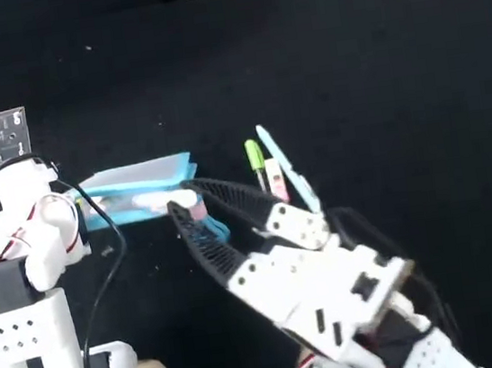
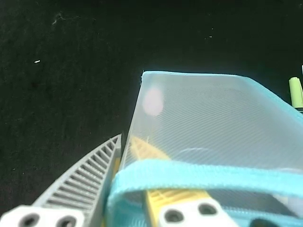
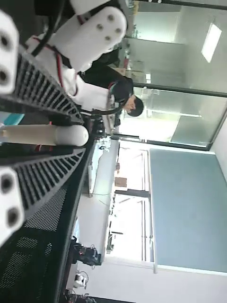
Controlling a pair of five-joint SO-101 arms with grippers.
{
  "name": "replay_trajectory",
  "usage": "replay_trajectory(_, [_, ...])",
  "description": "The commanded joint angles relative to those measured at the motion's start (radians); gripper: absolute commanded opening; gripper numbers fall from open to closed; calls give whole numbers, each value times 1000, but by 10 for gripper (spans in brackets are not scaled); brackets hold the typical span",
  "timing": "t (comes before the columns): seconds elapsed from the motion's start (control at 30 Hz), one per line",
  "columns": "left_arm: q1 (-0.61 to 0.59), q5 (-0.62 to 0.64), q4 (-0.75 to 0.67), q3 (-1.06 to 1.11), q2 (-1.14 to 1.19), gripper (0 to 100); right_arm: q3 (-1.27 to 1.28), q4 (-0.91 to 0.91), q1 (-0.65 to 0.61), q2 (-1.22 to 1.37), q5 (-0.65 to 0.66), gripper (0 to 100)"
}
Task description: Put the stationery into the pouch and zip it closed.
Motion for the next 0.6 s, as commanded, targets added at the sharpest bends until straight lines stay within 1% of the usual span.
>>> replay_trajectory(0.0, [-2,-8,-11,25,3,30,39,-23,-14,-4,81,11])
replay_trajectory(0.13, [-2,-8,-11,24,3,30,36,-17,-15,30,109,11])
replay_trajectory(0.23, [-2,-8,-11,24,3,30,-44,46,-44,148,112,31])
replay_trajectory(0.33, [-2,-8,-11,24,3,30,-205,199,-77,325,80,121])
replay_trajectory(0.4, [-2,-8,-11,25,3,30,-332,331,-86,426,48,162])
replay_trajectory(0.5, [-2,-8,-8,25,3,30,-515,537,-84,495,34,170])
replay_trajectory(0.57, [-2,-8,-8,25,3,30,-608,629,-75,489,37,170])
